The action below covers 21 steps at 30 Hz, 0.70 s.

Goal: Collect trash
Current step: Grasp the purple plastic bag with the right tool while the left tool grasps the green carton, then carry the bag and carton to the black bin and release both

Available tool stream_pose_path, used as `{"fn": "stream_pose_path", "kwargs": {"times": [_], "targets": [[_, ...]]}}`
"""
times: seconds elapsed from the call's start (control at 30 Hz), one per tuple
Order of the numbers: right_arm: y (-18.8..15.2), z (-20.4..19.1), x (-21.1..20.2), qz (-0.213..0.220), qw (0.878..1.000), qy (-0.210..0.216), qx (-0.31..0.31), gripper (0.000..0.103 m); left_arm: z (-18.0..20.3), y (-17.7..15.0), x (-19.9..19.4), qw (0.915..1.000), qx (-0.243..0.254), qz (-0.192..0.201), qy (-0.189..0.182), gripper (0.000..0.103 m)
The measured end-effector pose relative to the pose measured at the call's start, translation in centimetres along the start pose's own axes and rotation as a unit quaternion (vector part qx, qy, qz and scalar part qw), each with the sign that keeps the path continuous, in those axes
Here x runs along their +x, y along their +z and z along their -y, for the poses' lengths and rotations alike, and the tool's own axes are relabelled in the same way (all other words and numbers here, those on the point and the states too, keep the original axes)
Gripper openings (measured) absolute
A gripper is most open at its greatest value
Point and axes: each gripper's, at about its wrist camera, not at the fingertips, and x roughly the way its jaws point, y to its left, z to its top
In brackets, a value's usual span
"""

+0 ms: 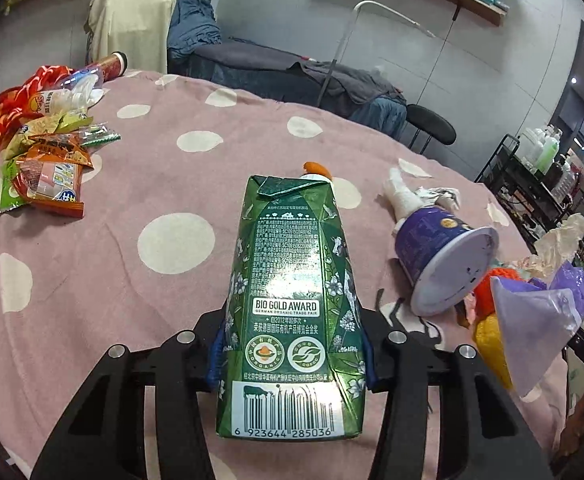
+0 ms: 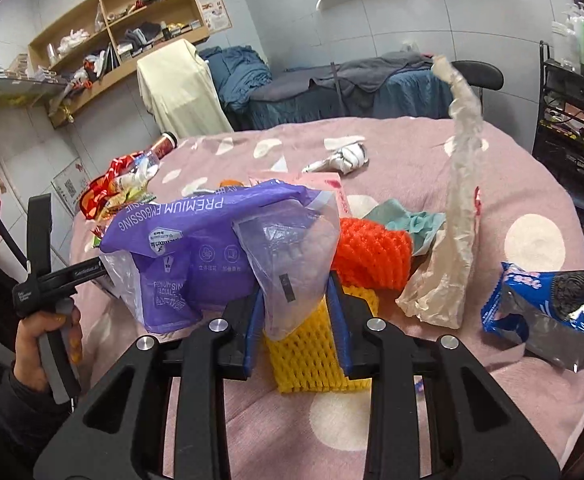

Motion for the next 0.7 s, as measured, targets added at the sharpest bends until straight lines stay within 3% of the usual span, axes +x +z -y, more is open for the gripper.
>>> {"fn": "stream_pose_path", "kwargs": {"times": [0.47,0.7], "targets": [[-2.9,2.2,-8.7,0.075,0.997,-0.017,0.032,0.031,8.3,-2.5,-5.7,0.9913,0.075,0.060,-0.090,0.049],[-4.9,5.9,-12.6,0.108,0.990,-0.054,0.077,0.031,13.1,-3.4,-6.0,0.9806,0.117,0.055,-0.147,0.049]]}}
